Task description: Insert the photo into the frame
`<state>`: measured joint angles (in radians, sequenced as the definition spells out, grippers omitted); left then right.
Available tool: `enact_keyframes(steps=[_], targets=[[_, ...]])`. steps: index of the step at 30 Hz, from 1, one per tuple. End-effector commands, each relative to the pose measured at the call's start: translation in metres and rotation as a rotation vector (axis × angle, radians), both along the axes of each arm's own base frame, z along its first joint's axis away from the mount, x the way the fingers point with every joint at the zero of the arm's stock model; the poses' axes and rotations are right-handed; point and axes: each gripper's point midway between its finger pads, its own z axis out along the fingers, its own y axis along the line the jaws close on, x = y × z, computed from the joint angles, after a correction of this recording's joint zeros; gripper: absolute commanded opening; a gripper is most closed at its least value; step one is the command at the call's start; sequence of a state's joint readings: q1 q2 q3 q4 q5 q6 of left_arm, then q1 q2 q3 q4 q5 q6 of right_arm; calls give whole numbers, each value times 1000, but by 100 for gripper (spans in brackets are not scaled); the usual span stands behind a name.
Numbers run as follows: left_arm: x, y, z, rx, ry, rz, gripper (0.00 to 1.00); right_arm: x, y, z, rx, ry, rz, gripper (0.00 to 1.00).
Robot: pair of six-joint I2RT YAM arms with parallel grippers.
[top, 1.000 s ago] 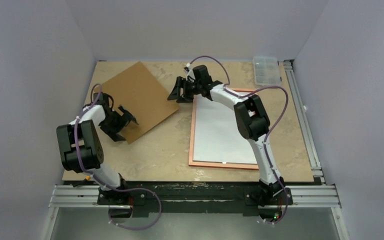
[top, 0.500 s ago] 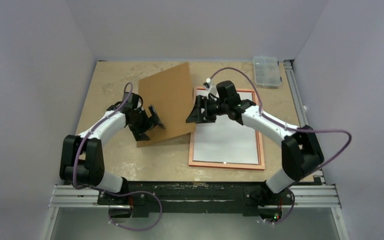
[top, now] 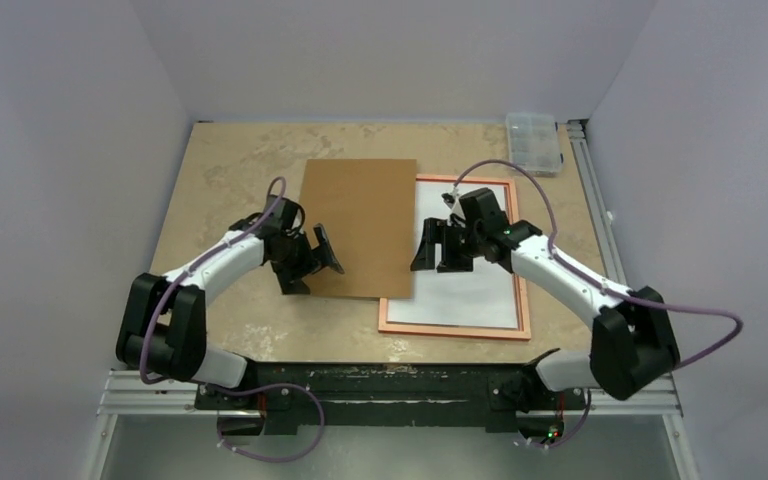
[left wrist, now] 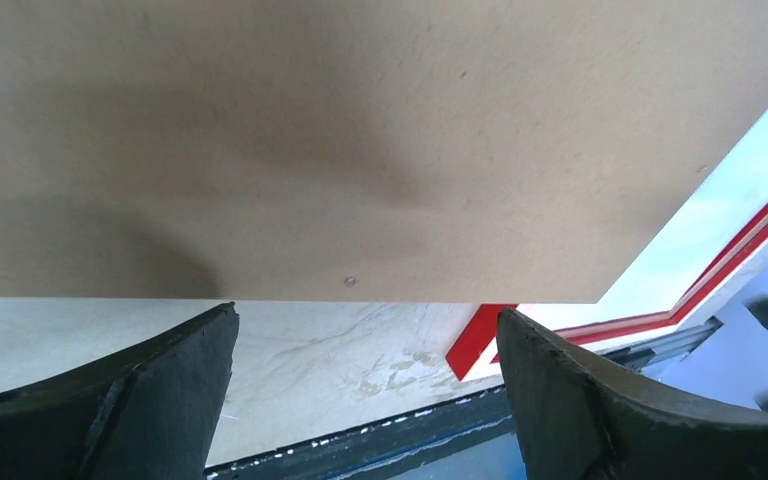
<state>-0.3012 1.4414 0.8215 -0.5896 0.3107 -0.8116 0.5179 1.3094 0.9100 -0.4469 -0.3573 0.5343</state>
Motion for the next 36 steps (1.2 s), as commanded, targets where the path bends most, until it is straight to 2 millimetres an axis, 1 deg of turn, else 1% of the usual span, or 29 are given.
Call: enact_keyframes(steps=[1,4,7,8,9,15,18,19,23,25,27,30,33,35,36], targets=[[33,19,22,25,-97,26,97,35,-1,-18,45,38,1,71],[43,34,18,-13,-96,67,97,52,5,-30,145,104,-7,69],[47,45,5,-16,-69,78,97,66,10,-37,244,142,-29,67],[47,46,-1,-11,-53,74,97,68,15,-37,293,155,-26,67],[47,47,-6,-8,-42,67,97,72,19,-36,332,151,-25,66],[45,35,-37,-75,15,63,97,94,34,-54,446,191,-82,62],[43,31,-43,-104,28,66,97,104,40,-59,503,200,-101,58],[42,30,-43,-111,25,66,97,107,43,-58,519,199,-100,54],[42,31,-40,-110,8,63,97,112,49,-46,599,191,-90,22],[43,30,-36,-114,-8,58,97,112,51,-40,609,184,-78,8],[44,29,-27,-124,-37,56,97,110,50,-29,601,161,-56,0],[46,26,-6,-146,-98,50,98,106,45,-13,534,140,-30,0],[47,23,27,-175,-180,43,98,108,40,23,467,46,16,0],[48,21,55,-196,-245,36,99,107,34,47,413,-1,27,0],[49,19,68,-202,-274,30,99,107,31,65,389,-41,34,0]])
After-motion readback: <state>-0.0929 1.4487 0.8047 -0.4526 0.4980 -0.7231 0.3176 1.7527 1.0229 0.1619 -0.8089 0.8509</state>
